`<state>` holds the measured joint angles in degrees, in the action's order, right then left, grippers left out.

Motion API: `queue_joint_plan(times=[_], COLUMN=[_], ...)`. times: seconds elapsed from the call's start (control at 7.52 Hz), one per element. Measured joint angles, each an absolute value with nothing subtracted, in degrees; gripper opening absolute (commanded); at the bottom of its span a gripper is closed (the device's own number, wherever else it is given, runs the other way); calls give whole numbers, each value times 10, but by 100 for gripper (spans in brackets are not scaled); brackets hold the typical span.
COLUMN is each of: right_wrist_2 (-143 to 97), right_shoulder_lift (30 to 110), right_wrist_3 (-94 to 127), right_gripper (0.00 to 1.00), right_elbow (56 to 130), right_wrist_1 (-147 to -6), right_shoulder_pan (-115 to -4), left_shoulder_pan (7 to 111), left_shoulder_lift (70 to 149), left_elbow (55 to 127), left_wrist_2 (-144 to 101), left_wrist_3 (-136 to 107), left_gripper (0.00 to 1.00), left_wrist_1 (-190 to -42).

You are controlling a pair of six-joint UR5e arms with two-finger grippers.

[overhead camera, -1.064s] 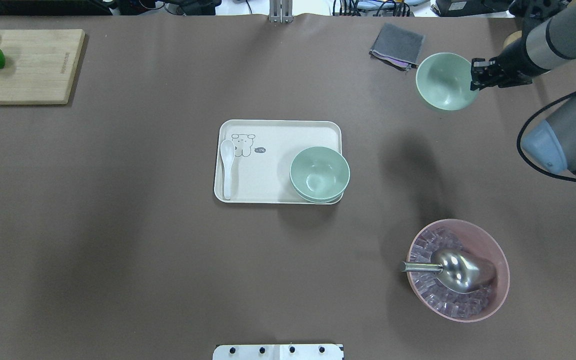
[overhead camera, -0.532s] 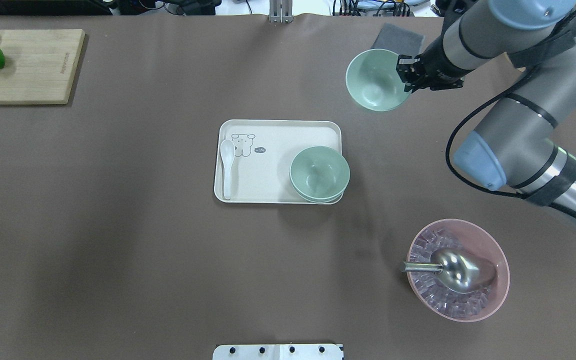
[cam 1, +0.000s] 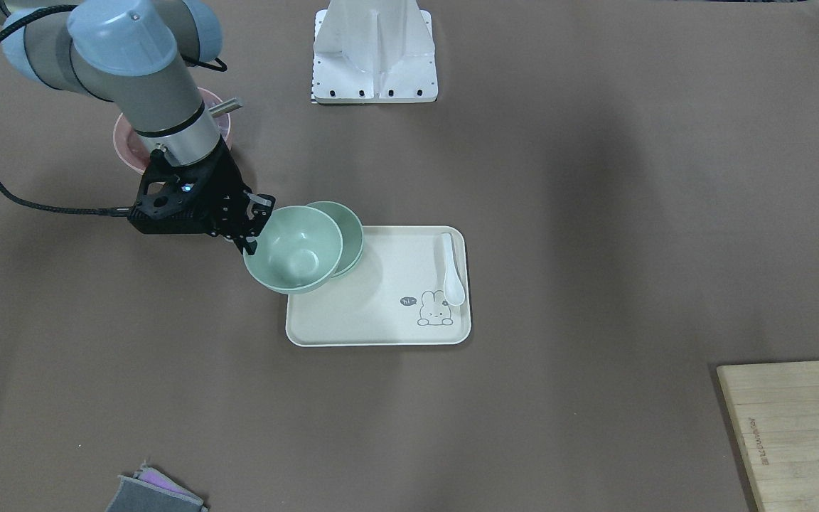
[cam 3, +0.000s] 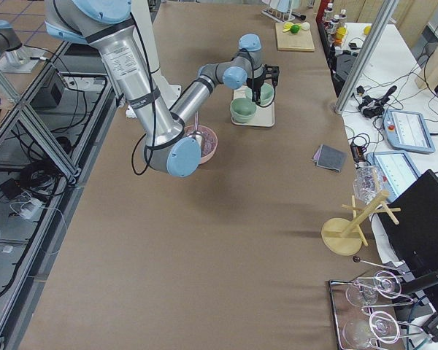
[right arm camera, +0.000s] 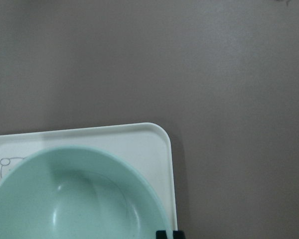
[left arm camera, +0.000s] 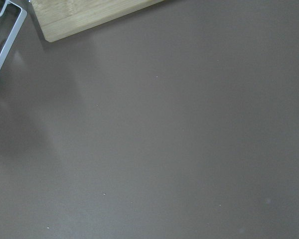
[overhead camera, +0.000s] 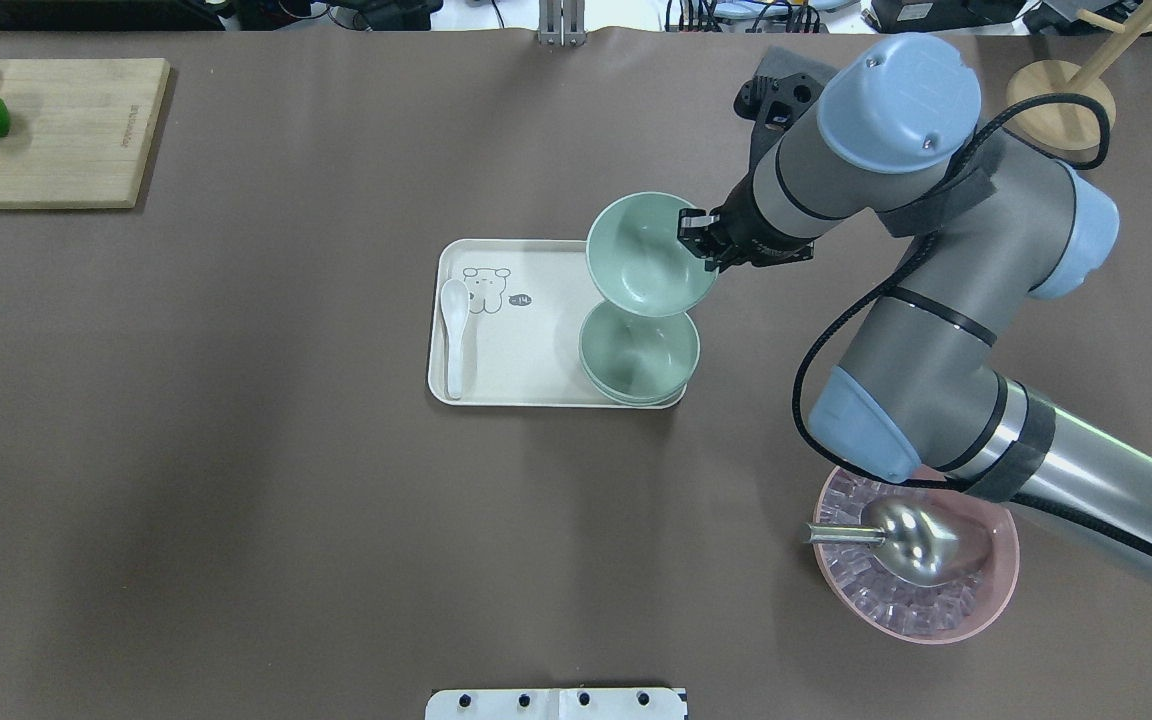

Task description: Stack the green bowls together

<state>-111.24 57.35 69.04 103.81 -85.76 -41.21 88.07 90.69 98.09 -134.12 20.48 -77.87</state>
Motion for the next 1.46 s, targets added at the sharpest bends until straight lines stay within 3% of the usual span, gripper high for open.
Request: queue_joint_plan(times=[1.46], right_wrist_2=[-1132], right_shoulder_lift=[575], right_wrist_3=[635], right_gripper=[0], right_elbow=[1007], right_wrist_1=[-892], right_shoulder_pan=[-375], left_shoulder_pan=[881], left_shoulder_lift=[906], left_elbow=[975], left_wrist_2=[-1341], left_wrist_3=[206], left_gripper=[98], left_wrist_1=[-779])
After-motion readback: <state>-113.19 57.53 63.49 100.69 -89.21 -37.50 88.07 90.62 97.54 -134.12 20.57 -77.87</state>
